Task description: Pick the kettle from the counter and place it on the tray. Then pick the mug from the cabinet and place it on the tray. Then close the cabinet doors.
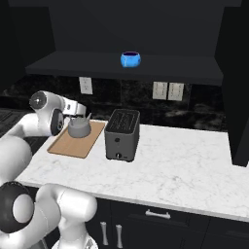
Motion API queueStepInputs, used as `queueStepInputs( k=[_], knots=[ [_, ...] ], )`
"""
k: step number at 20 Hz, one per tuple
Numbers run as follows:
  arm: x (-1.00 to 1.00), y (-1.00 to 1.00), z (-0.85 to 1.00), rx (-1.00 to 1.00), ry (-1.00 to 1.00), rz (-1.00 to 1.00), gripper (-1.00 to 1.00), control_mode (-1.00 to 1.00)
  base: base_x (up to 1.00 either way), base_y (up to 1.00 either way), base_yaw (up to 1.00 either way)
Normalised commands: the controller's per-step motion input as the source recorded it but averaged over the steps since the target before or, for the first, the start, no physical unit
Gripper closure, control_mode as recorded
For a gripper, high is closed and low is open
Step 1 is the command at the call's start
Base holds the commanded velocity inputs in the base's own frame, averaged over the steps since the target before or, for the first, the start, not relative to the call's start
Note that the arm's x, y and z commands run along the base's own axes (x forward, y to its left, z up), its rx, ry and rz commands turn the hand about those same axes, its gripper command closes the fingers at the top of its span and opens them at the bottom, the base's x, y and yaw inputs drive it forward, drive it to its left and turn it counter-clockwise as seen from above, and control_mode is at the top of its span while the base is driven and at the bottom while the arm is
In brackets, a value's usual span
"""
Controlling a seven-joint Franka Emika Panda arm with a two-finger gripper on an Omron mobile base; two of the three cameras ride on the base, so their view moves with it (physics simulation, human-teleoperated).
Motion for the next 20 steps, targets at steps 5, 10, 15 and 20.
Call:
queueStepInputs(
  k=[5, 10, 15, 20],
  knots=[
    [-0.58, -0.17, 0.42, -0.11, -0.19, -0.02, -1.0, -1.0, 0.0, 0.0, 0.0],
    [-0.42, -0.31, 0.48, -0.07, -0.11, -0.05, -1.0, -1.0, 0.0, 0.0, 0.0],
    [-0.32, -0.37, 0.59, 0.0, -0.01, -0.14, -1.0, -1.0, 0.0, 0.0, 0.0],
    [-0.19, -0.33, 0.54, 0.01, 0.11, -0.17, -1.0, -1.0, 0.0, 0.0, 0.0]
  ],
)
